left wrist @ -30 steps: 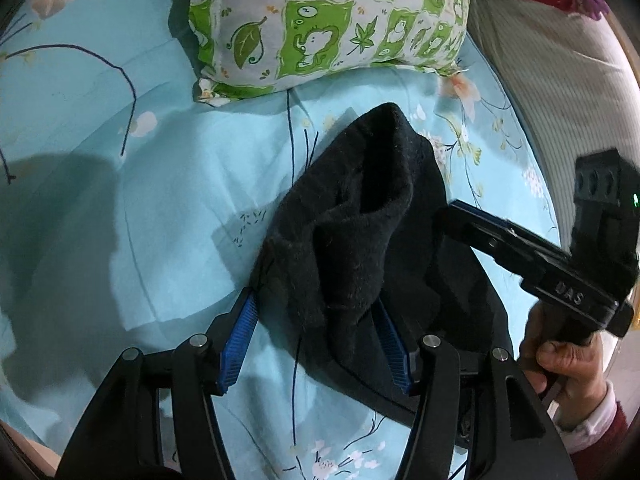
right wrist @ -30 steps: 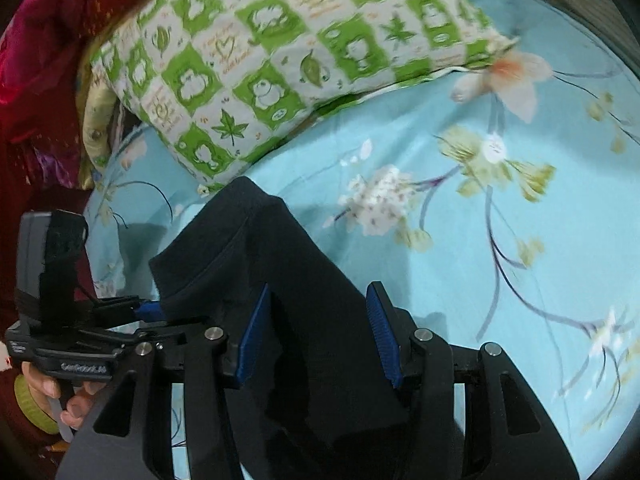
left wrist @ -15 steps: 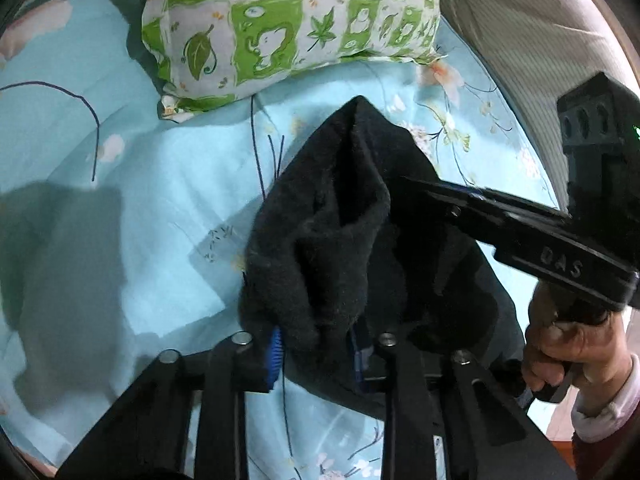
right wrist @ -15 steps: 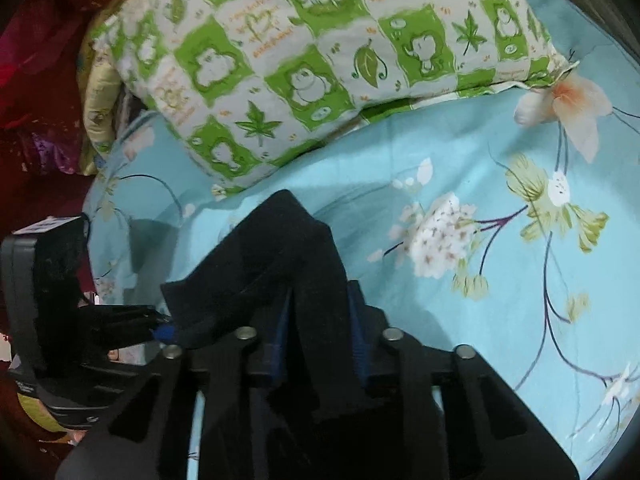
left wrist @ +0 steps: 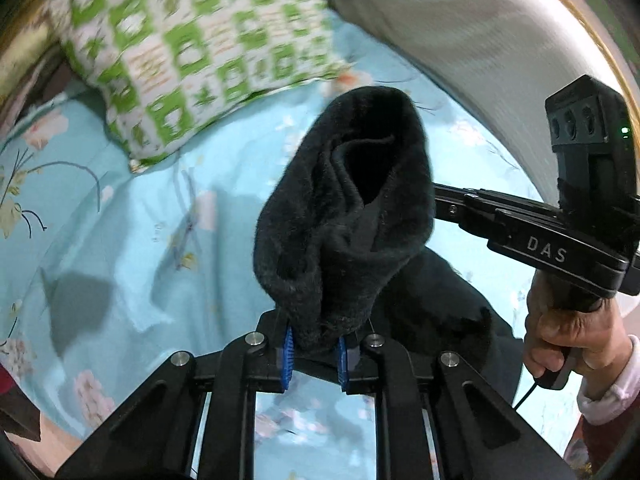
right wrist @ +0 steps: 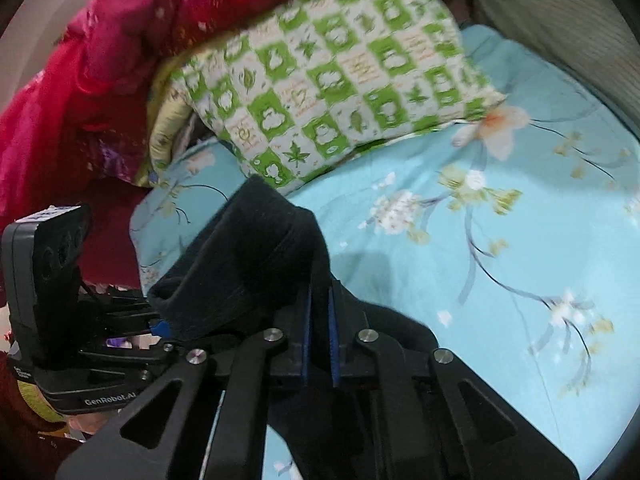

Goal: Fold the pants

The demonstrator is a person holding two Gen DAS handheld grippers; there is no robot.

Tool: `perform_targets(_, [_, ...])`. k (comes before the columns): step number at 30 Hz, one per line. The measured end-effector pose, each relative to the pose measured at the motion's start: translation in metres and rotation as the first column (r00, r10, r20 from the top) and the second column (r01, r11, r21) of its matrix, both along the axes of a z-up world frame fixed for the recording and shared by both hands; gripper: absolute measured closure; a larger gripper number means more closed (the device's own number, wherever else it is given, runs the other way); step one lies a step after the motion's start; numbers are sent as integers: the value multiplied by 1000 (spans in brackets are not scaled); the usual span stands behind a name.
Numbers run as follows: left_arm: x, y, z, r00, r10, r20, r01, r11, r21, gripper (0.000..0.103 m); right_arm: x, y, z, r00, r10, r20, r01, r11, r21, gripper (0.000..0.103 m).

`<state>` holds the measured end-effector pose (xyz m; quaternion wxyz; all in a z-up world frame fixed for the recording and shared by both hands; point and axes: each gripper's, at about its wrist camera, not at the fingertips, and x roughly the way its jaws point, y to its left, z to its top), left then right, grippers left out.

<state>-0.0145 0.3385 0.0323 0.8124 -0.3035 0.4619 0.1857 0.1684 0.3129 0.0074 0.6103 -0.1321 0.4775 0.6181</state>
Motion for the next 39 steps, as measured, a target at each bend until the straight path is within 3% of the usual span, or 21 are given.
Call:
perform_targets(8, [22,-73,27,989,-144,20,141,986,89,88,10,-81,9,995,-99,-25,100,994,51,97])
perform_targets(17, [31,-149,39,954,-299,21,294,947,127,89,16,-160,18,971,-228,-69,235,963,133,98])
perform_targets(29, [49,-207,8,907,-420,-39,421,895,149,89,18,-242,-11,918,-359,-169,382,914,136,98])
perform_targets(34, [56,-224,-7,885,-458,-82,466,867,179,89,20,-261,-27,895,-400,-197,427,896,120,98])
perform_targets(39, [58,-232,-15,873,-477,-100,487,854,181,89,23,-271,-42,878,-428,-215,456,885,98,98])
